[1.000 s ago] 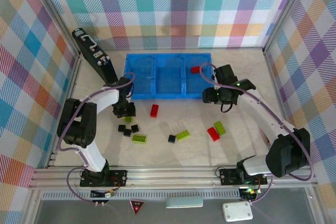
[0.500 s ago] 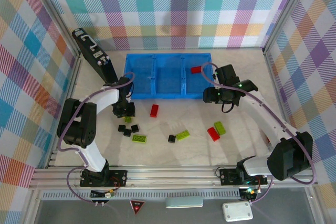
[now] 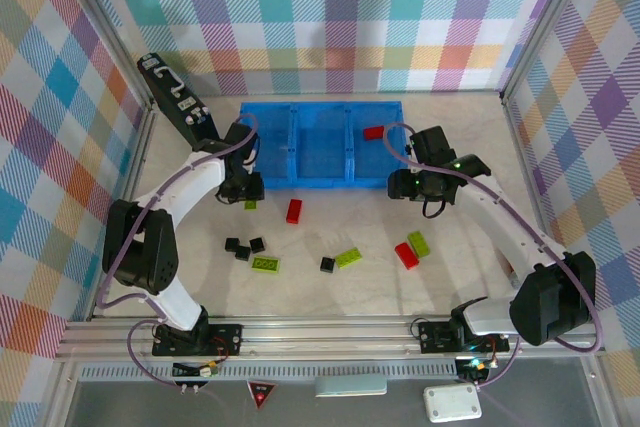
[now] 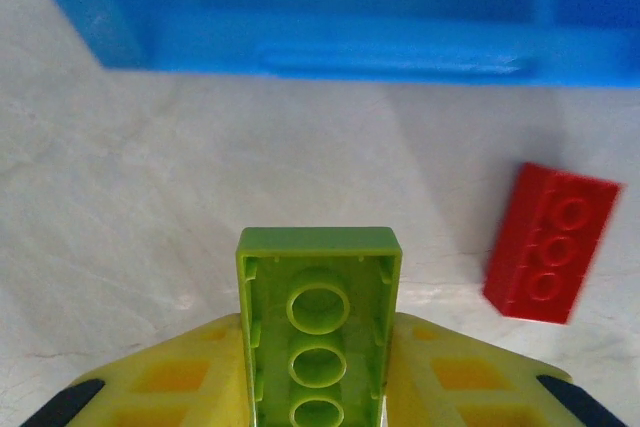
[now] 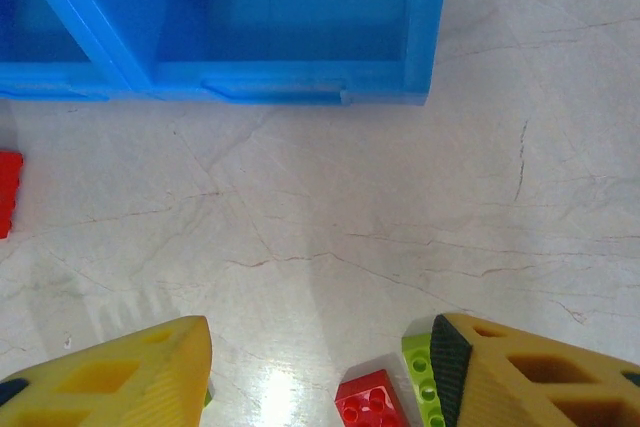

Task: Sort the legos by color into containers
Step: Pick up the lego from the middle-left of the table, then place the lego in the container.

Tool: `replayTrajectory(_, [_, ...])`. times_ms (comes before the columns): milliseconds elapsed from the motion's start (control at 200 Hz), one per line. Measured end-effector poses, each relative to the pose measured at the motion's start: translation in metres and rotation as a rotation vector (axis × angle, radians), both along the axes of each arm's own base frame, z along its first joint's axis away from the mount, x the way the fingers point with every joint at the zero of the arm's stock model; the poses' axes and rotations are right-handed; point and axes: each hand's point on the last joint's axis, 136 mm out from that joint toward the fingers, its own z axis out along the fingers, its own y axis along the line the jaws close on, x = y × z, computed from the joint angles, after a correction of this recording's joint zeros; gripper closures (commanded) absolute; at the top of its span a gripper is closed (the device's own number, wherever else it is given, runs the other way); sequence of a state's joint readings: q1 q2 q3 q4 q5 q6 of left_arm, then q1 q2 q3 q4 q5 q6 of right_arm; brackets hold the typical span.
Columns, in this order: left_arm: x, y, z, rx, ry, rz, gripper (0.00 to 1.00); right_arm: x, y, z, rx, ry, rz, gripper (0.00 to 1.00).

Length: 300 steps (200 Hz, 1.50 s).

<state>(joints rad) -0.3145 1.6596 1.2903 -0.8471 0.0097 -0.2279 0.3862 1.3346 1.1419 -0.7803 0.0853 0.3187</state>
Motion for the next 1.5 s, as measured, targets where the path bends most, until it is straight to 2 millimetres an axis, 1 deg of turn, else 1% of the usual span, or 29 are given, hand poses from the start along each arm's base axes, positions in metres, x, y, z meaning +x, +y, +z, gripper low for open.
replayTrajectory(135, [0.011,-0.021,0.026,-0.037,-0.057,-0.023,0.66,-0.001,-0.001,0.002,0.001,-0.007,-0.001,0.39])
replayTrajectory(270, [0.025,-0.047,0.057,-0.088,-0.129,-0.056,0.67,-0.003,-0.002,0.006,0.002,-0.015,-0.002,0.39])
replayTrajectory(375, [0.033,-0.066,0.073,-0.123,-0.169,-0.076,0.67,-0.006,-0.004,0.006,0.0,-0.019,-0.005,0.39])
replayTrajectory(480, [0.036,-0.084,0.079,-0.16,-0.174,-0.088,0.67,-0.009,-0.005,0.006,-0.001,-0.016,-0.009,0.39])
replayTrajectory(655, [0.046,-0.113,0.079,-0.212,-0.179,-0.105,0.67,-0.012,-0.007,0.008,0.0,-0.016,-0.012,0.39])
replayTrajectory(820, [0.062,-0.138,0.084,-0.265,-0.218,-0.124,0.68,-0.014,-0.008,0.009,-0.002,-0.013,-0.012,0.39])
replayTrajectory(985, [0.077,-0.156,0.09,-0.323,-0.269,-0.123,0.68,-0.017,-0.011,0.008,-0.013,-0.005,-0.017,0.39])
replayTrajectory(1085, [0.088,-0.168,0.089,-0.358,-0.295,-0.119,0.68,-0.018,-0.012,0.009,-0.017,-0.008,-0.022,0.39])
replayTrajectory(1215, [0.102,-0.179,0.077,-0.38,-0.309,-0.106,0.69,-0.02,-0.014,0.013,-0.019,-0.017,-0.027,0.39])
replayTrajectory(1395, [0.12,-0.191,0.046,-0.378,-0.297,-0.1,0.69,-0.024,-0.018,0.017,-0.025,-0.027,-0.032,0.38])
replayTrajectory(1500, [0.127,-0.196,0.028,-0.374,-0.277,-0.101,0.69,-0.026,-0.02,0.02,-0.027,-0.033,-0.034,0.38])
